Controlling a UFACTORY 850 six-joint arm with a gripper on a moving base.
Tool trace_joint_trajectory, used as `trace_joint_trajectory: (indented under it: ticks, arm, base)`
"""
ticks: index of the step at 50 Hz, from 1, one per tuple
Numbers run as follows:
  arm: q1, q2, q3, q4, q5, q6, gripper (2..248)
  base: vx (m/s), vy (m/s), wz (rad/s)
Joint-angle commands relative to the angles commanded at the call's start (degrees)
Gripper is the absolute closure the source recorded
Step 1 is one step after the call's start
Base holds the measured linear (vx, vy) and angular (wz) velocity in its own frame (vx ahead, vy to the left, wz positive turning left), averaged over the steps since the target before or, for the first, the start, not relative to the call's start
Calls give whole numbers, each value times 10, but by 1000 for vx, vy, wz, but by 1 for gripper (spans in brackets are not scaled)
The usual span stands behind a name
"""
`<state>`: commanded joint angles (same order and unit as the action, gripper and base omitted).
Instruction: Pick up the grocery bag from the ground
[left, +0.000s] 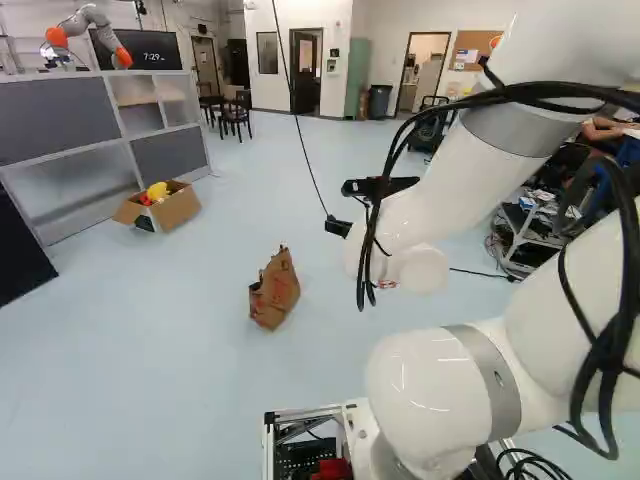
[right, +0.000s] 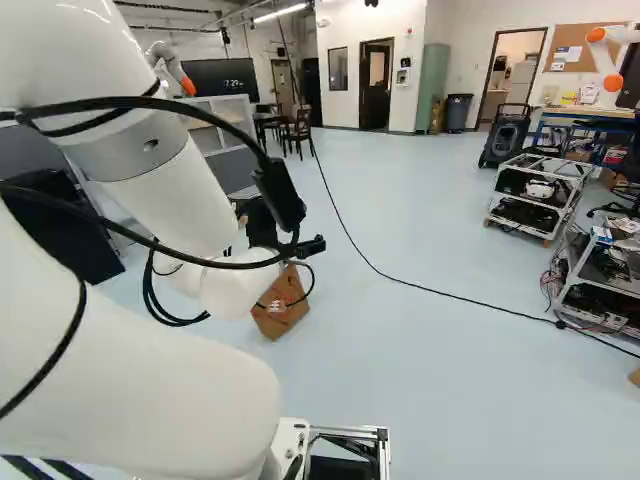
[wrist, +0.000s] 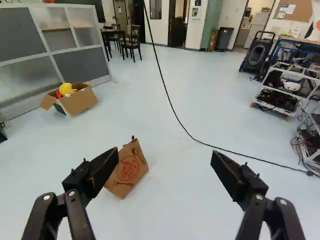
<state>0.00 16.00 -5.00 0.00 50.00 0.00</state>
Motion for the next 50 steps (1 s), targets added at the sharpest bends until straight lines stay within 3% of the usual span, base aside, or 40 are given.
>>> trace_joint_trajectory:
  ticks: [15,50]
  arm:
    - [0,0,0,0,0,0,3]
    - [0,0,0,0,0,0,3]
  base:
    - [205,9,28]
    - [175,73,329]
